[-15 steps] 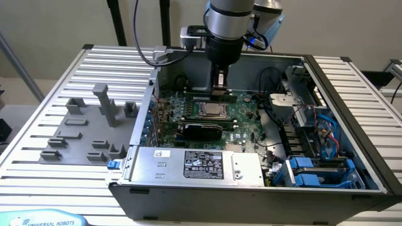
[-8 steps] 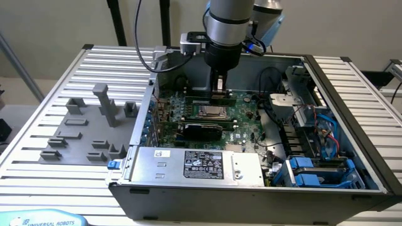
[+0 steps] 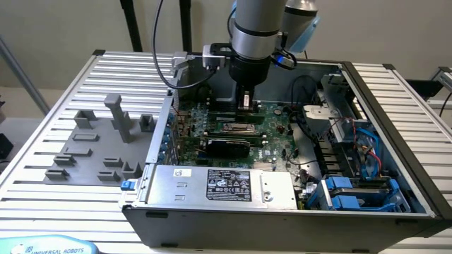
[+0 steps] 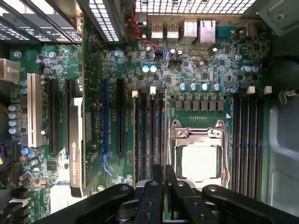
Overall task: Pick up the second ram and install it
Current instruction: 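Insert the second ram into the second slot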
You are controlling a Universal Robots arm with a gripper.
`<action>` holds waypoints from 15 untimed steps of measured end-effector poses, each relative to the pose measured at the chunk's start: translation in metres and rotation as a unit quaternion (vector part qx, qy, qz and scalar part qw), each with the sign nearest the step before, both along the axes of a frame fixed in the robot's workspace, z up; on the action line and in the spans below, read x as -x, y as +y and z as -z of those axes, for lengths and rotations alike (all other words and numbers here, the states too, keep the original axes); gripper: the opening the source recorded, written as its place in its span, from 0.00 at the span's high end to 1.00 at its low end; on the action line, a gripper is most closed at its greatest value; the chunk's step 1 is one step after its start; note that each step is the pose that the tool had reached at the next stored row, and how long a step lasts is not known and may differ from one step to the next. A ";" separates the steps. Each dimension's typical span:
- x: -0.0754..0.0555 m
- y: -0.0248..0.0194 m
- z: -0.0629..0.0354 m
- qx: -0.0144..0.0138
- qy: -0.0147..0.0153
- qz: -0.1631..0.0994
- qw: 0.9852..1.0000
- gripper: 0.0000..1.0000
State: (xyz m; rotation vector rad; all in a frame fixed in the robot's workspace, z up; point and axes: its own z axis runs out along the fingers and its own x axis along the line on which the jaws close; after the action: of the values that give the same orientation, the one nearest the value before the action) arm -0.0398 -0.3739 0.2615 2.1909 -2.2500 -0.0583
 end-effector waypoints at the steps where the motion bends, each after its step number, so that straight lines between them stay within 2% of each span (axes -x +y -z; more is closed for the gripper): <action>1: 0.000 0.0000 0.0019 0.000 0.000 0.000 1.000 0.87; 10: 0.000 0.0000 0.0182 0.000 0.000 0.002 1.000 0.87; 15: 0.000 0.0000 0.0274 0.000 -0.003 0.003 1.000 0.87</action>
State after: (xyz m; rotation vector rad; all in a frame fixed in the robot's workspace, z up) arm -0.0398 -0.3739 0.2341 2.1867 -2.2595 -0.0527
